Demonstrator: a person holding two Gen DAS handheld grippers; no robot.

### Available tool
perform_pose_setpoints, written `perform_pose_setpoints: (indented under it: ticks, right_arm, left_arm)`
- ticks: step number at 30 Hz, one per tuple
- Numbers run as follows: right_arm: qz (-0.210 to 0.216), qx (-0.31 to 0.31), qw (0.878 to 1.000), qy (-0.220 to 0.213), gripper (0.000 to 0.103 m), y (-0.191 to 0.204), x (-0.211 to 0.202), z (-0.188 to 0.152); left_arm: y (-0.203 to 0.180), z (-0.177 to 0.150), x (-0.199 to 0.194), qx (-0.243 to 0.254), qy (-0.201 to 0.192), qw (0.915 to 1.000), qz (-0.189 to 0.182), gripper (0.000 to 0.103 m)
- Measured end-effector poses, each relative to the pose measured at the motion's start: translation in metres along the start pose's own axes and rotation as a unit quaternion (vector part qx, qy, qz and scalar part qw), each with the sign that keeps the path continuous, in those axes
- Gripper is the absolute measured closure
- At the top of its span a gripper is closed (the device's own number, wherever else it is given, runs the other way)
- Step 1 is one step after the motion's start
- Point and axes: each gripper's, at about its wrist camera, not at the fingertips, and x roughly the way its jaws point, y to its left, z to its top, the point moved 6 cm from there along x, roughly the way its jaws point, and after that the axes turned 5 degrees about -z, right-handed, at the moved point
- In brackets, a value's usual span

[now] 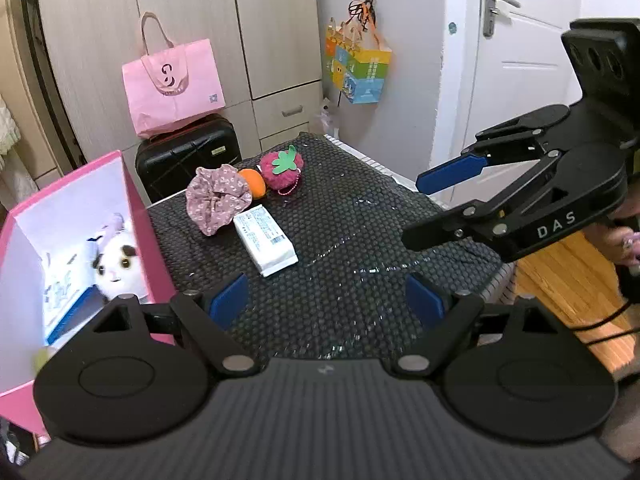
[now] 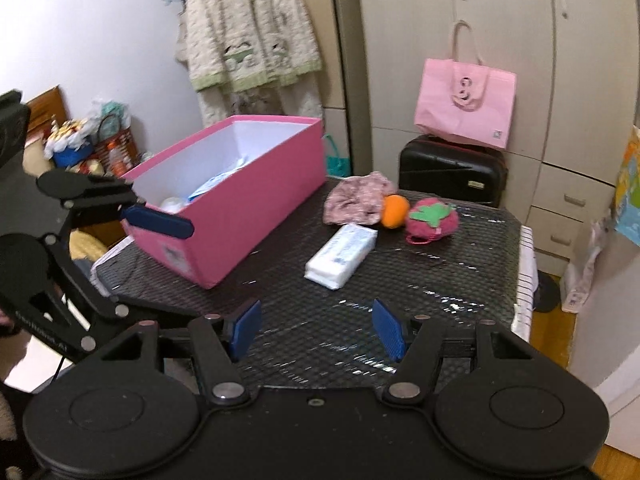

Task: Organize soft objects
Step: 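Move both grippers back toward the small tissue pack and orange sponge, then grasp the small white tissue pack with the left gripper while the right grasps the orange sponge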

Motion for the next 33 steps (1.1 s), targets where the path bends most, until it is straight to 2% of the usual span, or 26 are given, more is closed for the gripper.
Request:
perform_pose_setpoints:
  ticks: [4,8,9,14,18,20,22,23,26,28,33]
  right_arm:
    - [0.0,0.007,1.0,-0.017,0.036,-0.021,0.02,-0.001]
    - [0.002,0.001,1.0,-0.029,0.036,-0.036,0.042,0.002]
    - [0.004,0.001,1.0,-0.03,0.036,-0.04,0.048,0.005]
    - [0.005,0.005,0.999,-0.042,0.036,-0.058,0.072,0.019]
    - [0.01,-0.004,0.999,-0.033,0.037,-0.07,0.093,0.031]
    - [0.014,-0.018,0.999,-0.022,0.047,-0.069,0.106,0.036]
    - [0.017,-0.031,0.999,-0.022,0.052,-0.067,0.118,0.043]
    - [0.021,-0.034,0.999,-0.022,0.058,-0.067,0.123,0.047]
    - [0.035,-0.043,0.998,-0.026,0.069,-0.066,0.139,0.06]
    - [0.036,-0.055,0.997,-0.029,0.077,-0.063,0.15,0.067]
    - [0.003,-0.08,0.996,-0.025,0.079,-0.062,0.178,0.078]
  left_arm:
    - [0.005,0.002,0.029,-0.024,0.005,0.9997,-0.004,0.017]
    - [0.012,0.009,0.055,-0.078,0.011,0.9964,-0.031,0.017]
    - [0.015,0.011,0.062,-0.087,0.007,0.9958,-0.028,0.017]
    - [0.023,0.02,0.085,-0.075,-0.02,0.9965,0.032,0.017]
    - [0.038,0.025,0.102,-0.079,-0.04,0.9926,0.084,0.02]
    - [0.05,0.029,0.11,-0.089,-0.049,0.9892,0.106,0.021]
    - [0.058,0.032,0.118,-0.099,-0.046,0.9878,0.111,0.022]
    - [0.062,0.032,0.122,-0.104,-0.046,0.987,0.114,0.023]
    - [0.067,0.032,0.133,-0.111,-0.044,0.9848,0.126,0.031]
    - [0.07,0.031,0.14,-0.11,-0.04,0.9838,0.135,0.041]
    - [0.083,0.025,0.151,-0.138,-0.037,0.9782,0.151,0.043]
